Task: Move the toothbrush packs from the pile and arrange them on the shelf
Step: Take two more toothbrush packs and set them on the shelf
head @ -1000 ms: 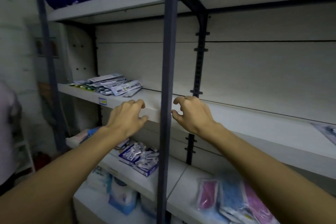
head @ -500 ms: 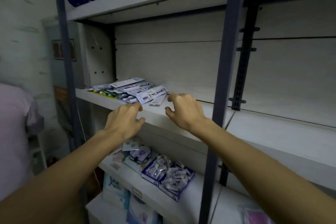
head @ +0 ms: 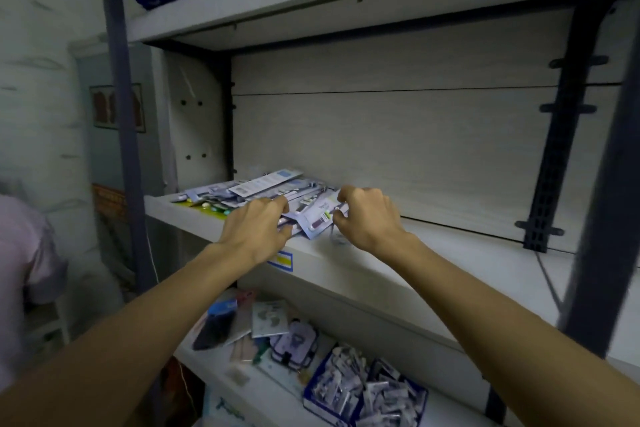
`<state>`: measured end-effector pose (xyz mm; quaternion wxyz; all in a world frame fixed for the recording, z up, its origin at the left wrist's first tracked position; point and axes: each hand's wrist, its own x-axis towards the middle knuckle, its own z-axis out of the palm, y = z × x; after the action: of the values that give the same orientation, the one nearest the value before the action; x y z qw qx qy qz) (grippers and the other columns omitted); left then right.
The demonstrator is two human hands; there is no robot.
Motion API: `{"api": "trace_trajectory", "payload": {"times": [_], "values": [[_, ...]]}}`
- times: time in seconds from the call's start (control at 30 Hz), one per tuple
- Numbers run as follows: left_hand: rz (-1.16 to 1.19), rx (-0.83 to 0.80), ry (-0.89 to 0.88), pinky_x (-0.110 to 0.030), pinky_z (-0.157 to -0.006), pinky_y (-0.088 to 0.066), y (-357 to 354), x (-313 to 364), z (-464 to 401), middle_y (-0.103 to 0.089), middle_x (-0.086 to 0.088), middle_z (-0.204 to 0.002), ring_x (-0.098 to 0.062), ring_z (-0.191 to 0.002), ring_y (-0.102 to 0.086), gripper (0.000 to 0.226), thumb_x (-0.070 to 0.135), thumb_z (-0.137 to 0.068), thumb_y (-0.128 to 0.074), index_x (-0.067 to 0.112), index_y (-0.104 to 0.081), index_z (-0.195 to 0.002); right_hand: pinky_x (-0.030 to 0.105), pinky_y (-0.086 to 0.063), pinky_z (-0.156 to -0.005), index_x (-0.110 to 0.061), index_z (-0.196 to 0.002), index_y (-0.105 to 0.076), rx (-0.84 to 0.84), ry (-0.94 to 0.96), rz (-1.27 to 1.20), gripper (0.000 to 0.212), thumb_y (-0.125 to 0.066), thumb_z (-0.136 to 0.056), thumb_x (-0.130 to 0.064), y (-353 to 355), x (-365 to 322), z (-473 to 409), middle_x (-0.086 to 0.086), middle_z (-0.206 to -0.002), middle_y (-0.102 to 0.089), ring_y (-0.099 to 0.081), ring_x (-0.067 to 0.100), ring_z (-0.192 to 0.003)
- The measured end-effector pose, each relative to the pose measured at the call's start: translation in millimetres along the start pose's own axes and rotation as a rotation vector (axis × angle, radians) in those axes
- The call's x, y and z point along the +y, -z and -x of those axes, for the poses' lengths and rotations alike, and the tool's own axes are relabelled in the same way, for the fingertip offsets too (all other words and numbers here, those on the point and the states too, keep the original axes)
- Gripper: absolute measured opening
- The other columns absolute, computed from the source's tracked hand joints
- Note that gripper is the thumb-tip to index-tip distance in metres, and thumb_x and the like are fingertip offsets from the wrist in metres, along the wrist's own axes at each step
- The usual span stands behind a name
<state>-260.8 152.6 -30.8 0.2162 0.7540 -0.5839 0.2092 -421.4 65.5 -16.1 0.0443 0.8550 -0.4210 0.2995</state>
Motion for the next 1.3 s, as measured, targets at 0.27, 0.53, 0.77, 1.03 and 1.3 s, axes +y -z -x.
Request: {"api": "trace_trajectory", "payload": {"times": [0.27, 0.53, 0.77, 1.03, 1.3], "values": [[0.070, 0.010, -0.033, -0.035, -0.076, -0.048, -26.9, -85.3, -45.5, -0.062, -0.006, -0.114, -0.027, -0.103, -0.057, 0.032, 0.033, -0.089, -0.055, 0.020, -0.054, -0.118, 0.039, -0.050, -0.081, -0.016, -0.118, -0.058, -0.015, -0.123, 0.031, 0.034, -0.055, -0.088, -0.033, -48.4, -31.6, -52.4, 0.016, -0.115, -0.062, -0.057, 0.038, -0.103], [0.190, 0.006, -0.103, -0.035, -0.075, -0.046, -41.1, -175.4, -93.1, -0.063, -0.005, -0.113, -0.027, -0.103, -0.058, 0.028, 0.030, -0.087, -0.057, 0.019, -0.059, -0.112, 0.039, -0.048, -0.082, -0.016, -0.117, -0.058, -0.005, -0.268, 0.078, 0.032, -0.053, -0.088, -0.030, -82.2, -90.8, -100.0, 0.018, -0.115, -0.061, -0.056, 0.039, -0.105], [0.250, 0.002, -0.207, -0.035, -0.078, -0.046, -53.9, -199.4, -129.2, -0.062, -0.005, -0.113, -0.027, -0.103, -0.057, 0.028, 0.035, -0.087, -0.056, 0.021, -0.059, -0.111, 0.035, -0.048, -0.077, -0.016, -0.119, -0.057, -0.018, -0.375, 0.144, 0.033, -0.053, -0.091, -0.033, -105.1, -118.4, -114.7, 0.013, -0.115, -0.062, -0.058, 0.032, -0.101], [0.166, -0.084, -0.278, -0.037, -0.084, -0.049, -68.4, -190.7, -164.1, -0.058, -0.007, -0.122, -0.028, -0.107, -0.056, 0.046, 0.051, -0.085, -0.056, 0.021, -0.057, -0.120, 0.035, -0.051, -0.070, -0.013, -0.097, -0.059, -0.077, -0.481, 0.143, 0.033, -0.054, -0.089, -0.044, -121.5, -121.0, -147.5, 0.010, -0.093, -0.064, -0.059, 0.028, -0.082], [0.083, -0.200, -0.221, -0.033, -0.082, -0.045, -78.9, -181.1, -185.4, -0.058, -0.007, -0.125, -0.029, -0.112, -0.055, 0.061, 0.062, -0.077, -0.060, 0.021, -0.056, -0.122, 0.031, -0.039, -0.068, -0.015, -0.090, -0.054, -0.154, -0.546, 0.174, 0.043, -0.052, -0.086, -0.057, -129.3, -115.7, -163.1, 0.006, -0.088, -0.054, -0.050, 0.023, -0.080]]}}
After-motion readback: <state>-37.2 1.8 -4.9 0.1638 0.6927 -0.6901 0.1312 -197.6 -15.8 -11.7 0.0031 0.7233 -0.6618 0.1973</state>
